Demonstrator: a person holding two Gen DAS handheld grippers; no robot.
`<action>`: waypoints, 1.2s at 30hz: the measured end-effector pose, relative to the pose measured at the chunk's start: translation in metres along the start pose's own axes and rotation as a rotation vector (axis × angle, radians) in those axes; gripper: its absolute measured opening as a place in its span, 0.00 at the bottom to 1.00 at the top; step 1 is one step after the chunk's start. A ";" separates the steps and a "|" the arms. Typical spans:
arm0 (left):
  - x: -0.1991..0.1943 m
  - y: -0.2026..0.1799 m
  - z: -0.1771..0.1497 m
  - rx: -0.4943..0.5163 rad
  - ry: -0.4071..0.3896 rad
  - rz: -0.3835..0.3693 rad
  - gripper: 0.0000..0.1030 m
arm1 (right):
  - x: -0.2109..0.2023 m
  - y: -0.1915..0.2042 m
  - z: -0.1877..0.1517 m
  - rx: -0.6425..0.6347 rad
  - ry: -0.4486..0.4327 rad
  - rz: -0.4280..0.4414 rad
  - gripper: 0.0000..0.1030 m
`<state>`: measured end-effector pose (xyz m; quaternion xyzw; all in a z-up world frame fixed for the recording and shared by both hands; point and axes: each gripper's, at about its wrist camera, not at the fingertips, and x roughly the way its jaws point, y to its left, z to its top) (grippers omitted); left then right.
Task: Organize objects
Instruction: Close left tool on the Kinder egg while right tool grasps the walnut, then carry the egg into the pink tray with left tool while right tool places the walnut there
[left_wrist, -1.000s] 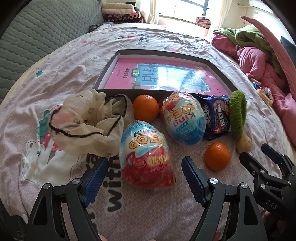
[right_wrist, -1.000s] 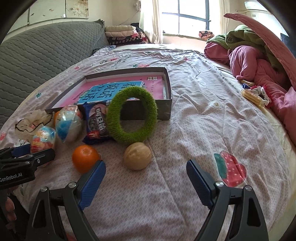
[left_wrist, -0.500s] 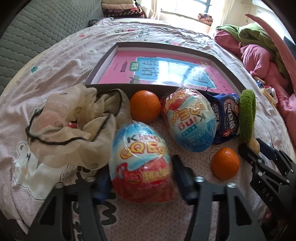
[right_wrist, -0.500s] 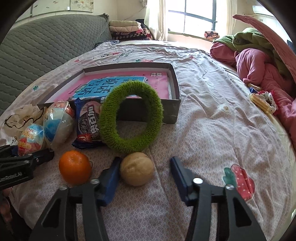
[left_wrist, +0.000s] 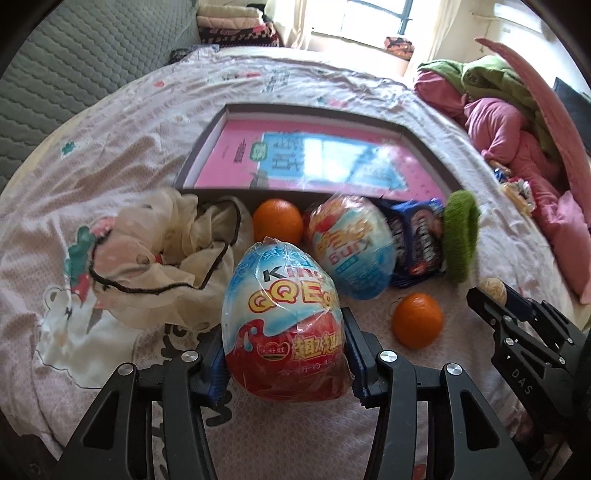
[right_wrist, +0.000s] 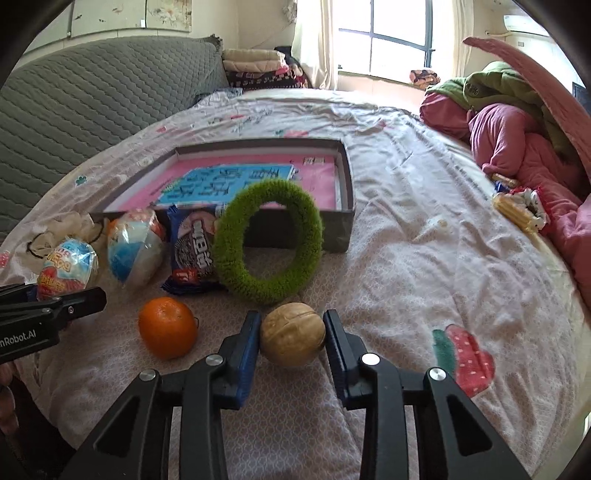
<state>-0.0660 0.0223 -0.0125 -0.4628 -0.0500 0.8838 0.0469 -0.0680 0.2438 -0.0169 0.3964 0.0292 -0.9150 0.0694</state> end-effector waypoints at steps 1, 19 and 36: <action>-0.004 -0.001 0.000 0.003 -0.010 -0.002 0.51 | -0.003 0.000 0.001 0.000 -0.004 0.002 0.34; -0.040 -0.014 0.034 0.041 -0.118 -0.008 0.51 | -0.033 0.020 0.045 -0.057 -0.102 0.017 0.34; -0.009 -0.002 0.104 0.023 -0.156 0.028 0.51 | -0.006 0.023 0.115 -0.092 -0.161 0.007 0.34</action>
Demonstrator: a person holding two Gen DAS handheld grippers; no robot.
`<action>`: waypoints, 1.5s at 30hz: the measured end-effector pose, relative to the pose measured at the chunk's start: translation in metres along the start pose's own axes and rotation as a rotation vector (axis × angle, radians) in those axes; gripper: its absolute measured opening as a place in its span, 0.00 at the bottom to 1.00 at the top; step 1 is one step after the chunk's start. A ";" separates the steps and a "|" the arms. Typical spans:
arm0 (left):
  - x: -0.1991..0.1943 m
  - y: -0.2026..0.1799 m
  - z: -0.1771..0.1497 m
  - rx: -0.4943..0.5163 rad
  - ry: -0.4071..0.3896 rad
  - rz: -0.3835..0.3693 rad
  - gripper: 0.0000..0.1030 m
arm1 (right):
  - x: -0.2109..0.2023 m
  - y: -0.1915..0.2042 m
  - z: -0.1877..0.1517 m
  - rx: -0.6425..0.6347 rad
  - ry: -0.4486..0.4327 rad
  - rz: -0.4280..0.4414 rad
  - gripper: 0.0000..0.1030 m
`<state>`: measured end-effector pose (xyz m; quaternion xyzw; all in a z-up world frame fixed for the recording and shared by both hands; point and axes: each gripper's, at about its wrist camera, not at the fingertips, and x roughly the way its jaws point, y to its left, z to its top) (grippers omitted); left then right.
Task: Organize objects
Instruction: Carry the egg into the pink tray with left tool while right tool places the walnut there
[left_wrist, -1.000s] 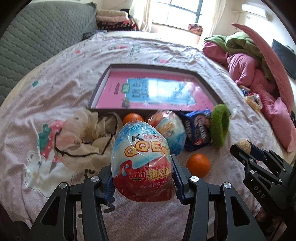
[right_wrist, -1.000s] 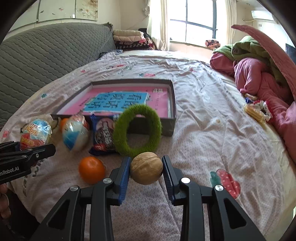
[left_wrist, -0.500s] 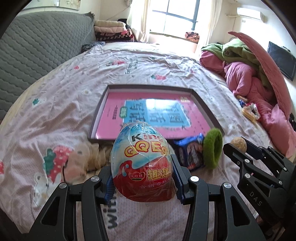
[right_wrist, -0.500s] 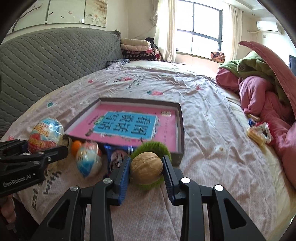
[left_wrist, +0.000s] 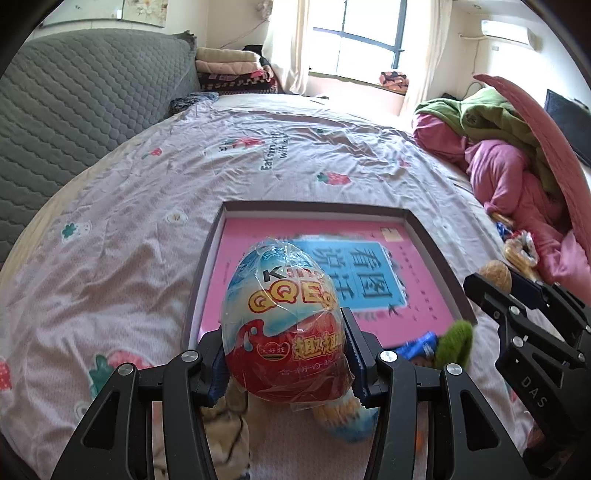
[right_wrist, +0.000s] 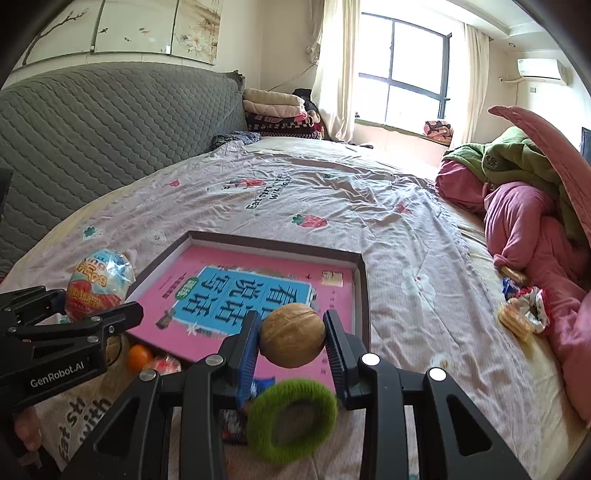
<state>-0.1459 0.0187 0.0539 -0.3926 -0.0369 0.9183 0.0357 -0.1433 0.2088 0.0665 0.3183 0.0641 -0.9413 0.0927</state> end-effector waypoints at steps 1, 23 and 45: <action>0.002 0.000 0.003 -0.003 -0.001 0.004 0.51 | 0.004 -0.001 0.003 -0.001 0.000 -0.001 0.34; 0.088 0.009 0.021 0.008 0.108 0.045 0.51 | 0.082 -0.014 -0.005 -0.016 0.125 -0.020 0.34; 0.124 0.007 0.011 0.022 0.213 0.058 0.53 | 0.118 -0.020 -0.023 -0.011 0.260 -0.013 0.34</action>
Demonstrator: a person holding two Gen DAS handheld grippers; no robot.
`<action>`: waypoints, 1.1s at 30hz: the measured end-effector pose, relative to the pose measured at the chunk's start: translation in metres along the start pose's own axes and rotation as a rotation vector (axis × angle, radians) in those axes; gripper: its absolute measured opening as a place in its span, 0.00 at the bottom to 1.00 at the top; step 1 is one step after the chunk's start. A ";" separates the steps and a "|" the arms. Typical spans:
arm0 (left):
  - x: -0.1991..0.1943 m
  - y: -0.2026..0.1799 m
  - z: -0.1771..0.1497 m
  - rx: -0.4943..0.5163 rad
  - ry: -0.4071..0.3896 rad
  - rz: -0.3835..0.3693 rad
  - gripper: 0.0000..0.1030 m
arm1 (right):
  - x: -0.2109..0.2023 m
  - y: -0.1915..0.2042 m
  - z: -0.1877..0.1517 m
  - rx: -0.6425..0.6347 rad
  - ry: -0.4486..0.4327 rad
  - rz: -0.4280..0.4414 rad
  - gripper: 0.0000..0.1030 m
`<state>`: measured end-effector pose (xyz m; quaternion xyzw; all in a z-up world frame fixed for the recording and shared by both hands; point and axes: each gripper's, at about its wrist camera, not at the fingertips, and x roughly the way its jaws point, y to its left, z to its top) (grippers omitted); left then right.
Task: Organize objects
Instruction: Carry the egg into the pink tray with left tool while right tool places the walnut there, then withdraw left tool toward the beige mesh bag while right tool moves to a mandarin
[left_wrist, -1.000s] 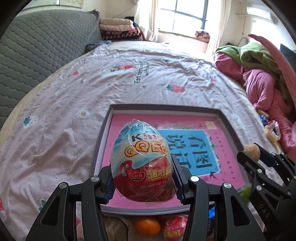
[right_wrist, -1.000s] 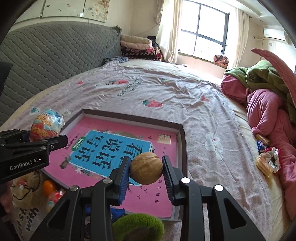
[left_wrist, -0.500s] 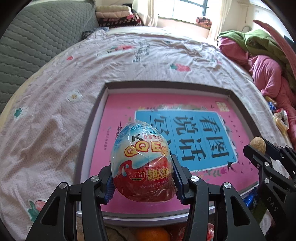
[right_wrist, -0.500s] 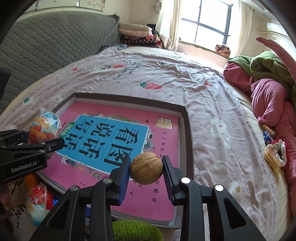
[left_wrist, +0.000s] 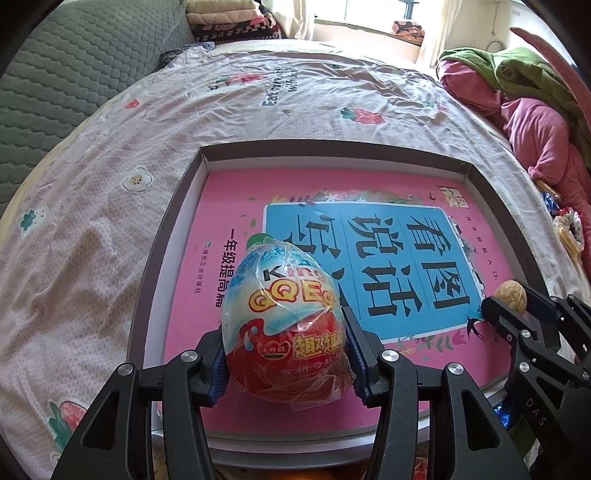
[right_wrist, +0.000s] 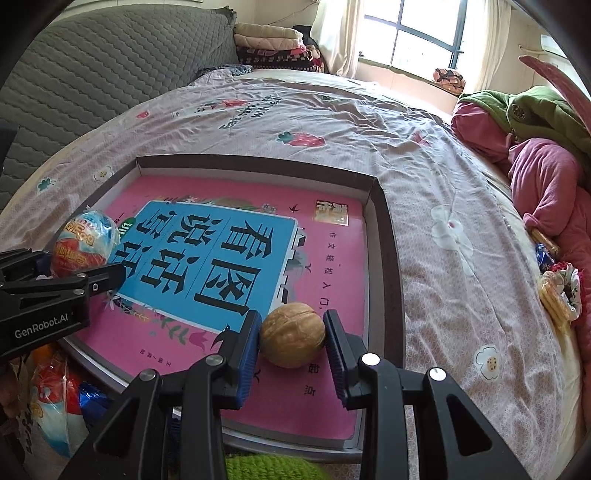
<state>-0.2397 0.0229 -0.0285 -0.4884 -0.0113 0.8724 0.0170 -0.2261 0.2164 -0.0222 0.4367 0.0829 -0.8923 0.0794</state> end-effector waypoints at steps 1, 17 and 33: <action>0.000 0.000 0.000 -0.001 -0.001 0.001 0.53 | 0.000 0.000 0.000 0.000 0.001 0.001 0.34; -0.010 0.003 0.001 -0.010 -0.004 0.006 0.57 | -0.011 -0.001 0.004 0.012 -0.008 0.001 0.51; -0.078 0.011 0.002 -0.026 -0.108 -0.020 0.60 | -0.067 0.000 0.011 0.013 -0.106 -0.014 0.52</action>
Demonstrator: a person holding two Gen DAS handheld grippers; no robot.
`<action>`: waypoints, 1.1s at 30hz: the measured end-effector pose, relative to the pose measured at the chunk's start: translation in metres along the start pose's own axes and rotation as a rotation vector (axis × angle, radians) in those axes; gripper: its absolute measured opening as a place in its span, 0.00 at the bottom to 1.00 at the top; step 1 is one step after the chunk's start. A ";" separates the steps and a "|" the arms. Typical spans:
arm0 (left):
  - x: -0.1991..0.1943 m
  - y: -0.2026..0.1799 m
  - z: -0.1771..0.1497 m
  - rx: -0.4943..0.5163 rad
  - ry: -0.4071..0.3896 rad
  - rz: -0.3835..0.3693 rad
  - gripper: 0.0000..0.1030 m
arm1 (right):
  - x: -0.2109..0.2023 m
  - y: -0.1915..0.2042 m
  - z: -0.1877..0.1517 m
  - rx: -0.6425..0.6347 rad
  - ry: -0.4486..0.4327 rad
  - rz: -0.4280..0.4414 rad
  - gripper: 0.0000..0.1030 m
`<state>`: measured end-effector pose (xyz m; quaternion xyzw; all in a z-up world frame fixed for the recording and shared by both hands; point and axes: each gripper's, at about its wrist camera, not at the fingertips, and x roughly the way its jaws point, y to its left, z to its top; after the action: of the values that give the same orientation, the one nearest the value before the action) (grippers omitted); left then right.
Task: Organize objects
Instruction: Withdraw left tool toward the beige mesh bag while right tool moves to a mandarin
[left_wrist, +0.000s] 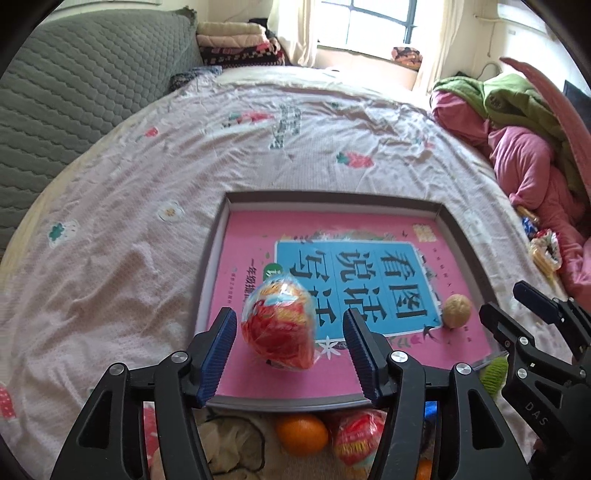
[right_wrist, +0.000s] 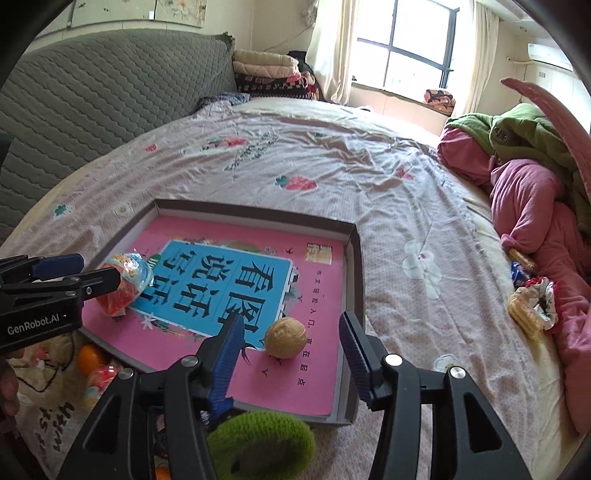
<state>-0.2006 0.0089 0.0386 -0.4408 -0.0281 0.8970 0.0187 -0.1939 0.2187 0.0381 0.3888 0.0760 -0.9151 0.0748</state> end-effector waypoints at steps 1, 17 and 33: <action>-0.005 0.001 0.000 -0.001 -0.008 -0.001 0.60 | -0.004 0.001 0.000 0.000 -0.005 0.001 0.52; -0.073 0.030 -0.032 -0.029 -0.073 0.023 0.60 | -0.077 0.021 -0.015 -0.013 -0.089 0.002 0.52; -0.093 0.052 -0.082 -0.041 -0.055 0.040 0.60 | -0.109 0.047 -0.053 -0.025 -0.092 0.017 0.56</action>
<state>-0.0795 -0.0461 0.0589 -0.4168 -0.0382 0.9081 -0.0088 -0.0723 0.1914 0.0767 0.3461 0.0806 -0.9303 0.0906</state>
